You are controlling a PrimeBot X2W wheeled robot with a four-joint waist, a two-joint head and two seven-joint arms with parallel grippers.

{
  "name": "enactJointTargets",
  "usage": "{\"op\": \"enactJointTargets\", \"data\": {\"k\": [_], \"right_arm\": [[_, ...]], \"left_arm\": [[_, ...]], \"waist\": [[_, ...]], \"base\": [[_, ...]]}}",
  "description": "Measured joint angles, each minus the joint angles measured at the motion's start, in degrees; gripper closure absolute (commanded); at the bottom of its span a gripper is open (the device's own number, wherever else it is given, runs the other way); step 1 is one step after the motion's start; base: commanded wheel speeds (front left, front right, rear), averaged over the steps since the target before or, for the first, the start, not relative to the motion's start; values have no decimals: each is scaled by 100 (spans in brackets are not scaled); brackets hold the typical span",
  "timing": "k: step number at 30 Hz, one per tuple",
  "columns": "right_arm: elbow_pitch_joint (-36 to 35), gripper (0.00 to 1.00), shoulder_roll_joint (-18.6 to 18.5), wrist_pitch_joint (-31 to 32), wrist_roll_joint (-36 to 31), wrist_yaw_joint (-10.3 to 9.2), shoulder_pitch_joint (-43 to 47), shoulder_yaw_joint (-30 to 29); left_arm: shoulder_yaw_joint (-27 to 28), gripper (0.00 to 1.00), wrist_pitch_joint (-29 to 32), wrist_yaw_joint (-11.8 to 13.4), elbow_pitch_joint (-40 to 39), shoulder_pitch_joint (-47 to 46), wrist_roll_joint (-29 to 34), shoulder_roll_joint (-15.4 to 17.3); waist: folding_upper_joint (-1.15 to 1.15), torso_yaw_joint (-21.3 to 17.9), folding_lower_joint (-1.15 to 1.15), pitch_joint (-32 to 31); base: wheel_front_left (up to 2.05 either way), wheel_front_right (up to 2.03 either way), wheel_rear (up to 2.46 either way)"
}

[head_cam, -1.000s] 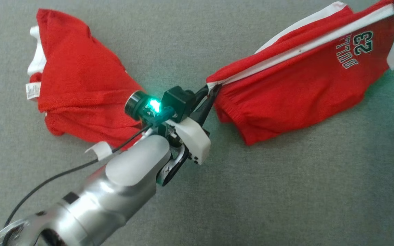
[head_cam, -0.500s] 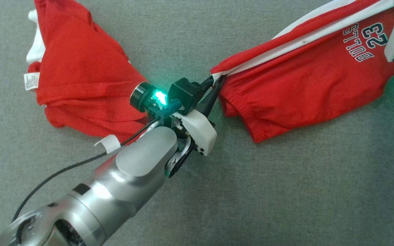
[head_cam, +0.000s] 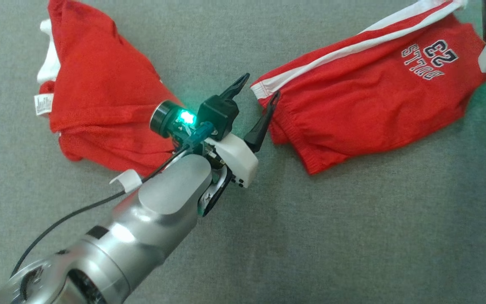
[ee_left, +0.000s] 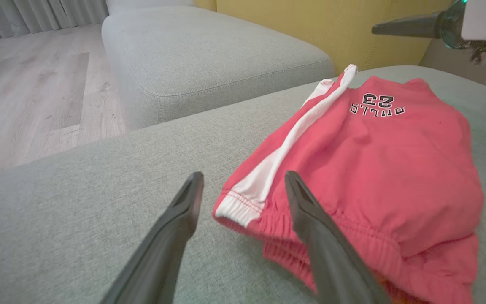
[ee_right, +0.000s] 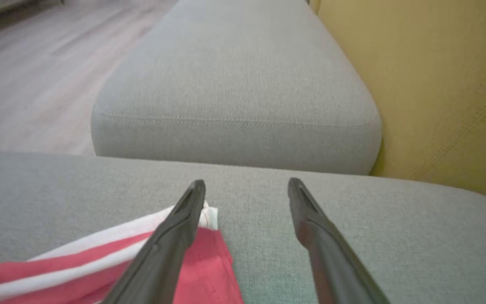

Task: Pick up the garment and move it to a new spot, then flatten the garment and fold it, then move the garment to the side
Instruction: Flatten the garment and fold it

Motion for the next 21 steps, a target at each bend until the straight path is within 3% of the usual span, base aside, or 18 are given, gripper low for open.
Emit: {"op": "enactJointTargets", "data": {"k": [6, 11, 14, 16, 21], "right_arm": [[-4, 0, 48, -616, 338, 0, 127, -134], [-399, 0, 147, -1117, 733, 0, 578, -267], [-917, 0, 227, -1238, 953, 0, 888, -379], [-1629, 0, 371, -1282, 1158, 0, 1379, -583], [-2974, 0, 907, -1283, 1123, 0, 2694, -1143]], "left_arm": [[44, 0, -79, 154, 10, 212, -10, 102], [519, 0, -212, 557, -318, 534, -84, 404], [900, 0, -234, 933, -827, 675, 129, 648], [1494, 0, -252, 1281, -1588, 991, 426, 821], [2195, 0, -252, 1563, -2423, 2114, 858, 985]], "waist": [[0, -121, -1, -344], [0, -285, -1, -674], [0, -394, -1, -873], [0, -497, -2, -1083], [0, -673, -1, -1419]], "base": [[0, 0, 0], [0, 0, 0], [0, 0, 0], [0, 0, 0], [0, 0, 0]]}}
